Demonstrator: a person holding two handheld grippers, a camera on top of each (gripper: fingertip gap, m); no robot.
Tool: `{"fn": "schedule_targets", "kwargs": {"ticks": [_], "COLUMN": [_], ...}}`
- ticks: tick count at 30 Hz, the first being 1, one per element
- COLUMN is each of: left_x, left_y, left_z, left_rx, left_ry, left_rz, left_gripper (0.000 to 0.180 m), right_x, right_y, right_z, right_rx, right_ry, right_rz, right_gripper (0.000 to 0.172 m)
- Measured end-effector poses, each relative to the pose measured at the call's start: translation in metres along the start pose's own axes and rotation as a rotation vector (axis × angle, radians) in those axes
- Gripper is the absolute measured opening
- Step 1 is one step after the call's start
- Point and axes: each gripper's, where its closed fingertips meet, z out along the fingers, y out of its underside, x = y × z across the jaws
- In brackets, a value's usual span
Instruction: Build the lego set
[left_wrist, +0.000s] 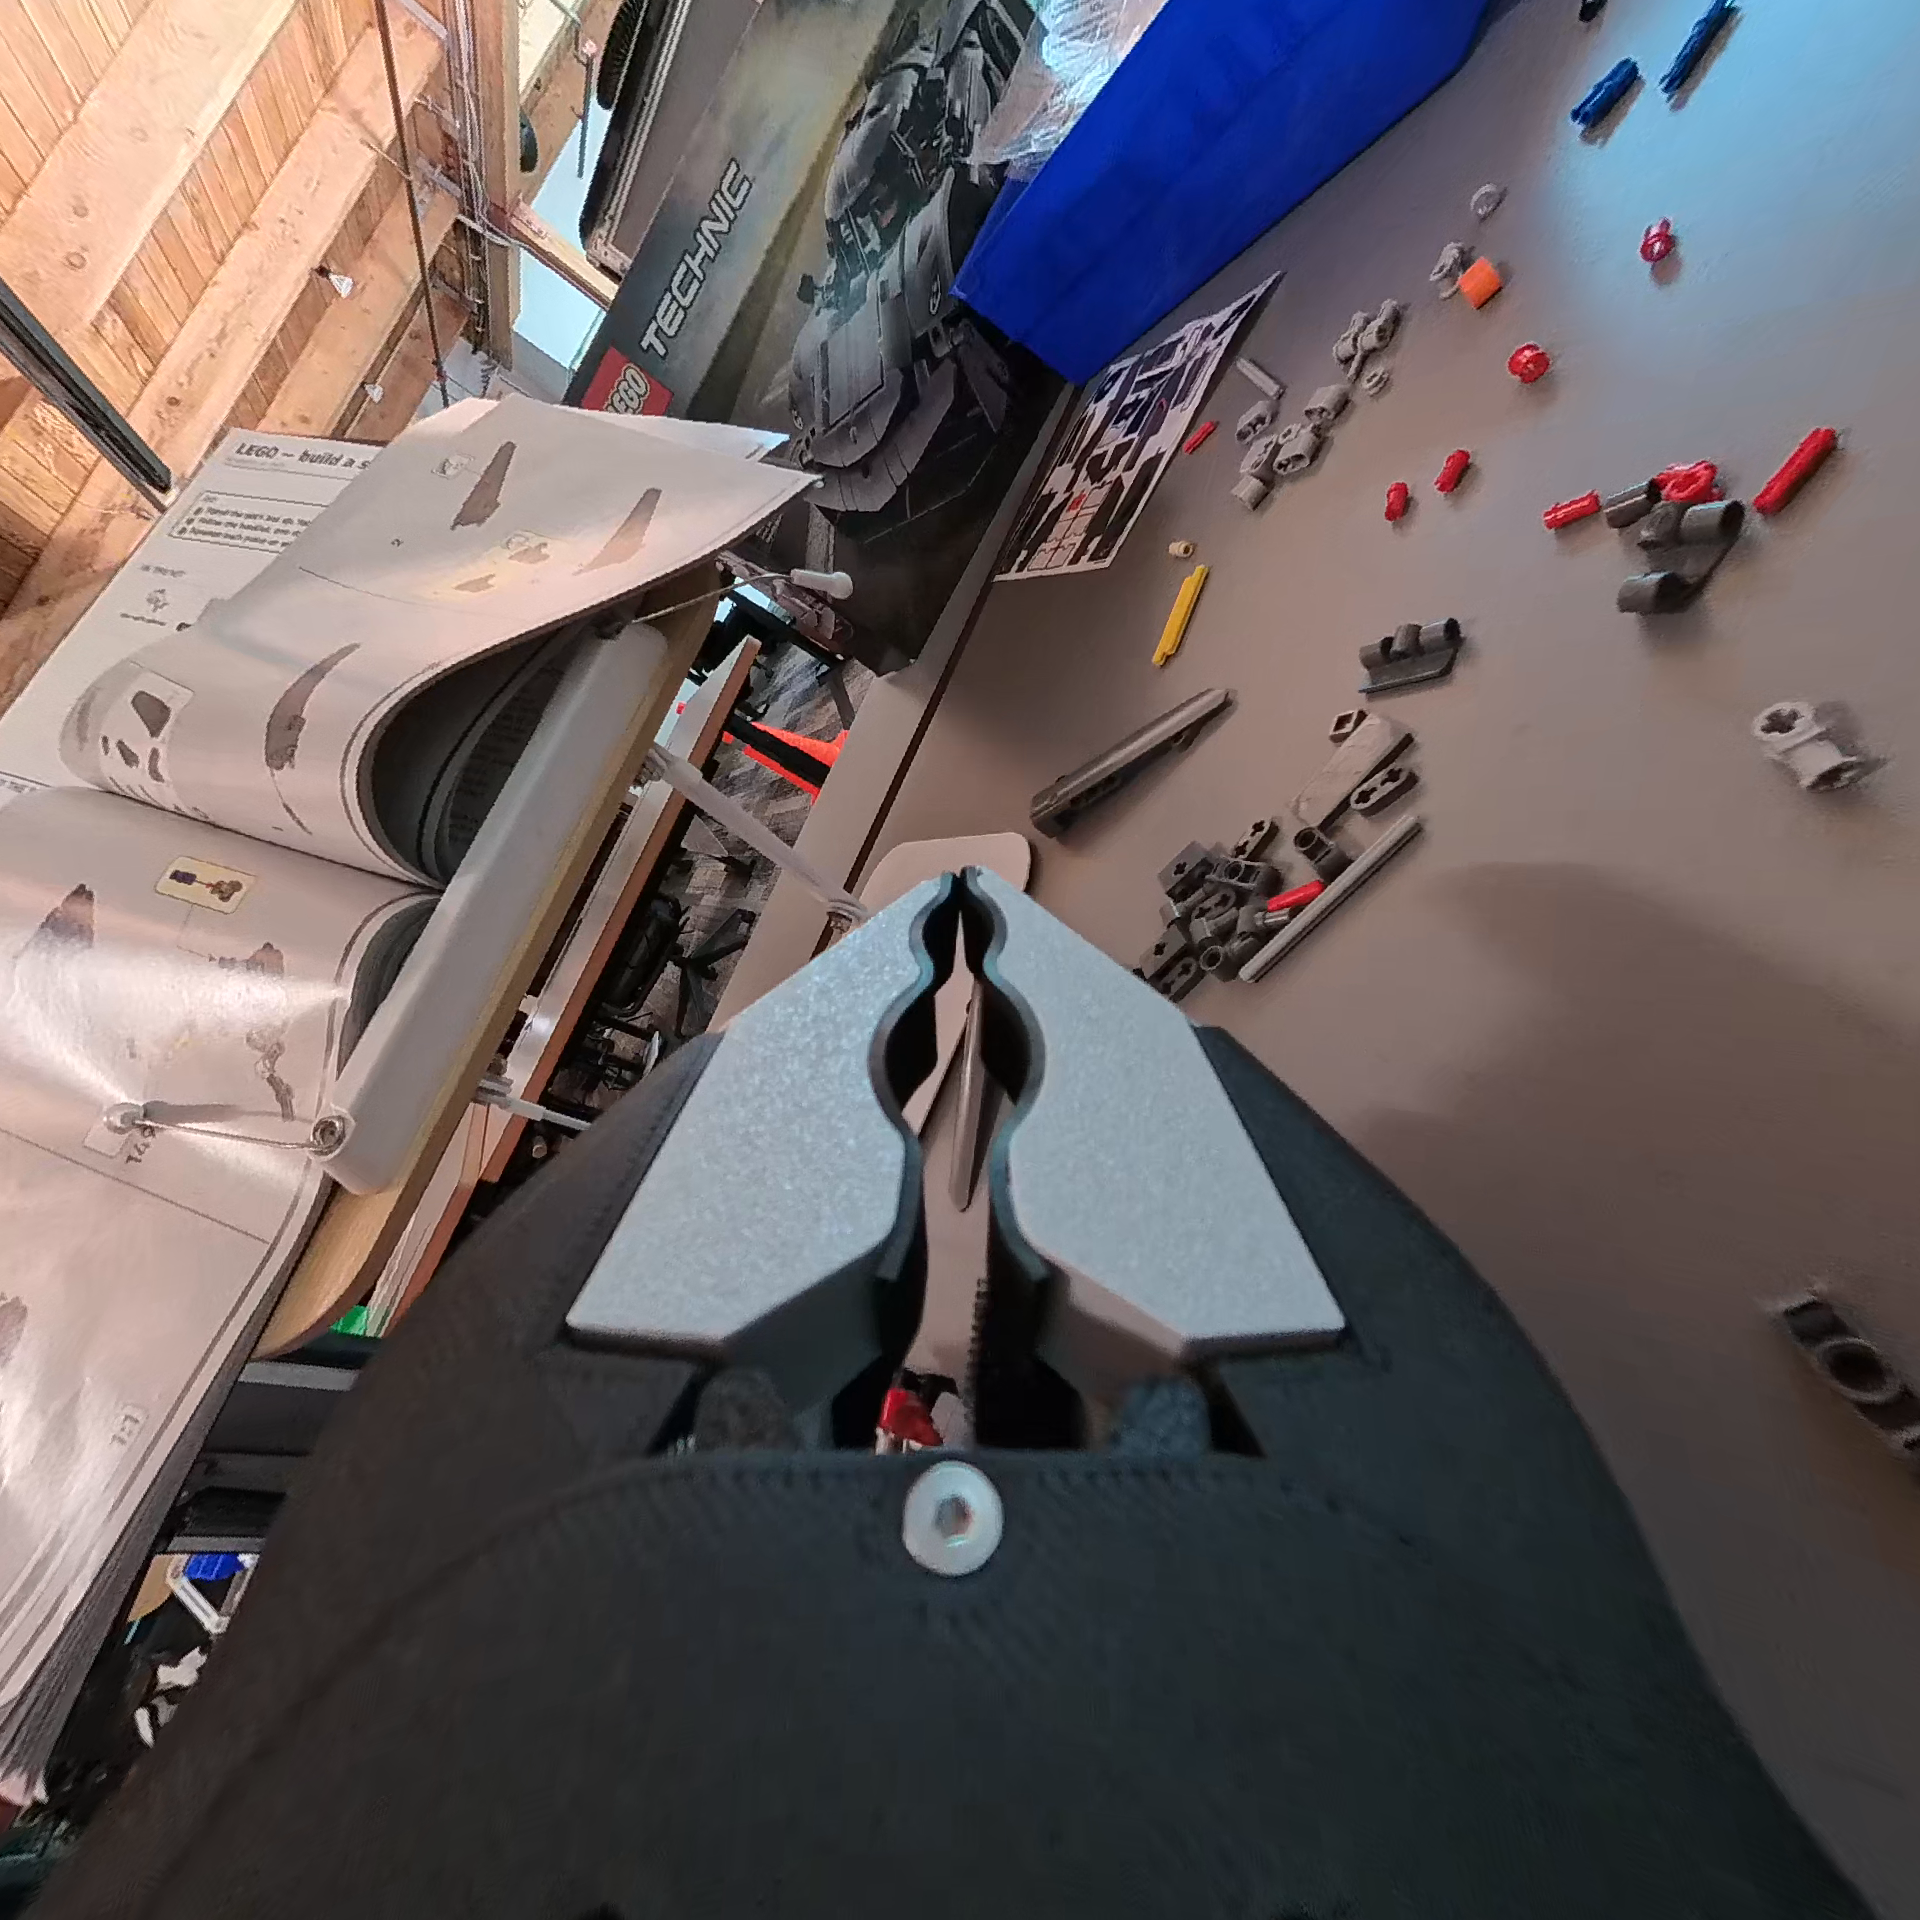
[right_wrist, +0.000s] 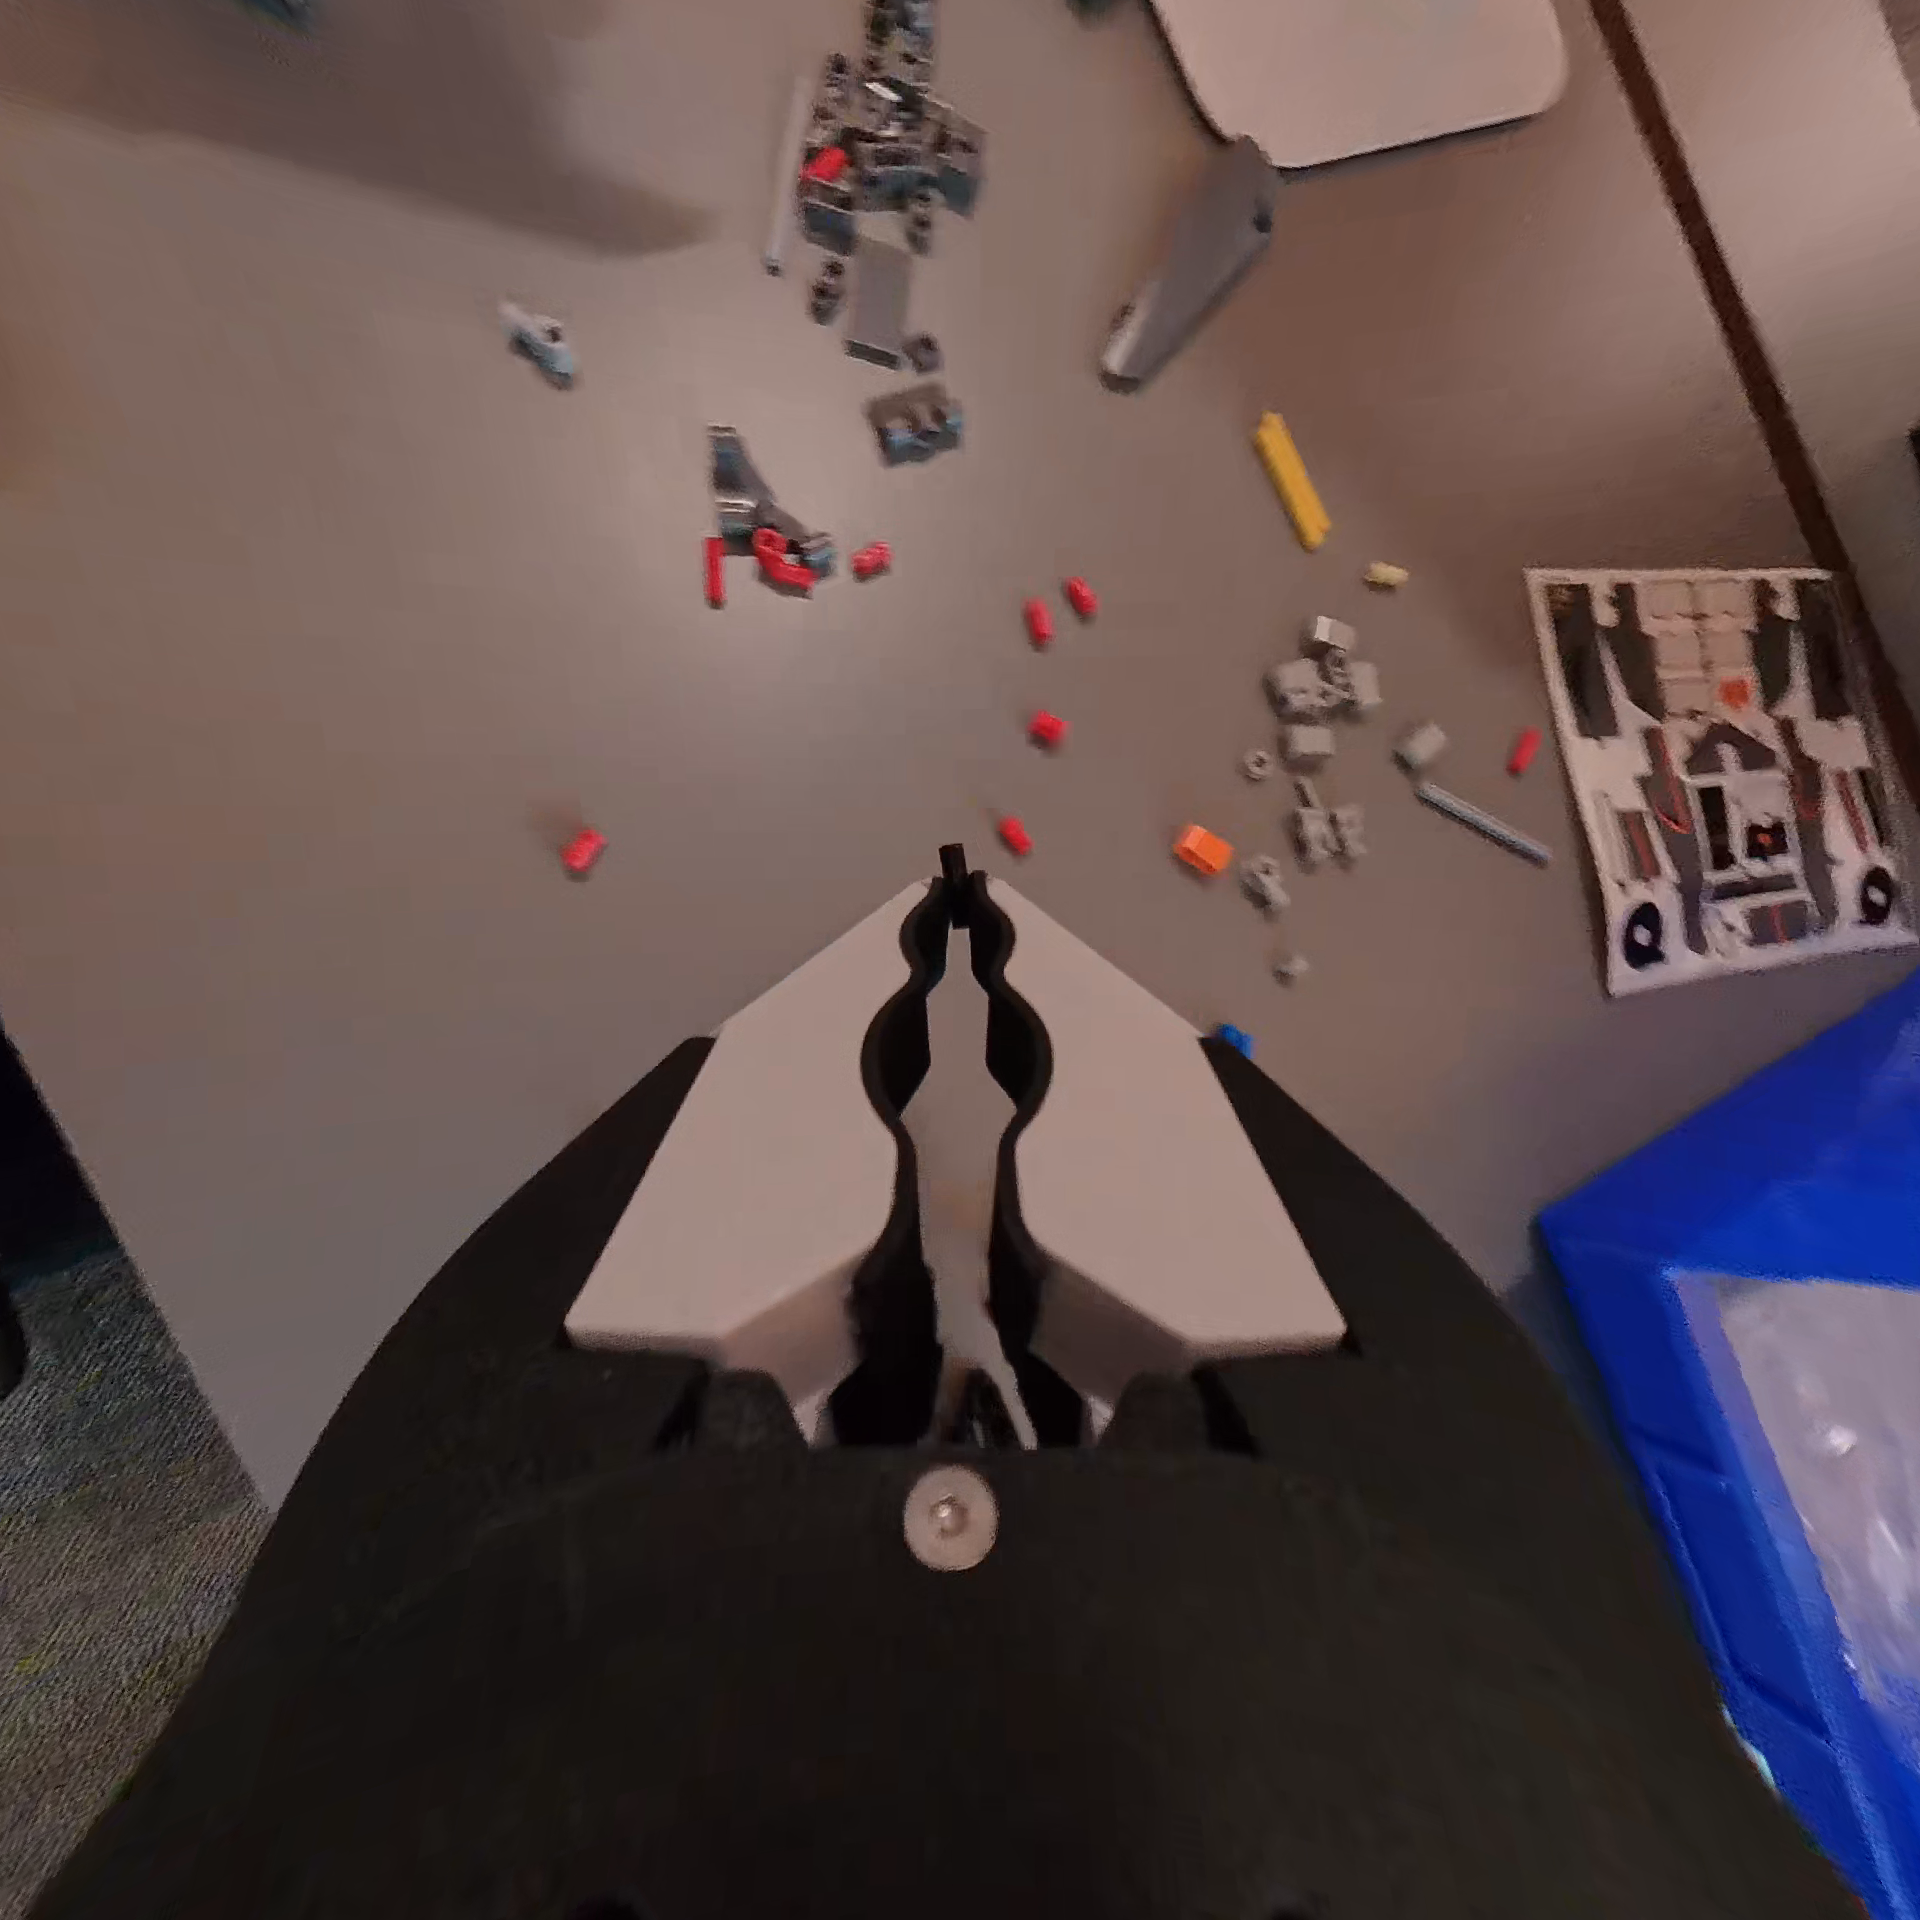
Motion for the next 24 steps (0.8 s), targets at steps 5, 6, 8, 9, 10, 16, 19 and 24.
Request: {"fn": "schedule_targets", "kwargs": {"ticks": [5,6,8,9,10,16,19,24], "left_x": [0.004,0.005,0.005,0.006,0.006,0.007,0.009,0.01], "left_y": [-0.001,-0.001,-0.001,-0.001,-0.001,0.002,0.003,0.004], "left_z": [0.001,0.001,0.001,0.001,0.001,0.003,0.004,0.004], "left_rx": [0.001,0.002,0.001,0.0,-0.001,-0.009,-0.014,-0.016], "left_ry": [0.013,0.014,0.015,0.015,0.015,0.021,0.028,0.03], "left_rz": [0.002,0.003,0.006,0.006,0.005,0.004,0.003,-0.002], "left_gripper": [0.0,0.0,0.0,0.0,0.0,0.0,0.0,0.0], "right_x": [-0.03,-0.029,-0.029,-0.029,-0.029,-0.018,0.003,0.04], "right_y": [0.01,0.015,0.023,0.027,0.031,0.036,0.04,0.062], "right_z": [0.025,0.028,0.035,0.039,0.042,0.034,0.007,-0.064], "right_rx": [-0.093,-0.113,-0.145,-0.161,-0.176,-0.19,-0.172,-0.115], "right_ry": [-0.079,-0.074,-0.085,-0.094,-0.1,-0.067,0.023,0.183], "right_rz": [-0.056,-0.056,-0.047,-0.034,-0.024,-0.003,0.02,0.141], "right_gripper": [0.001,0.001,0.001,0.001,0.002,0.02,0.018,0.012]}}
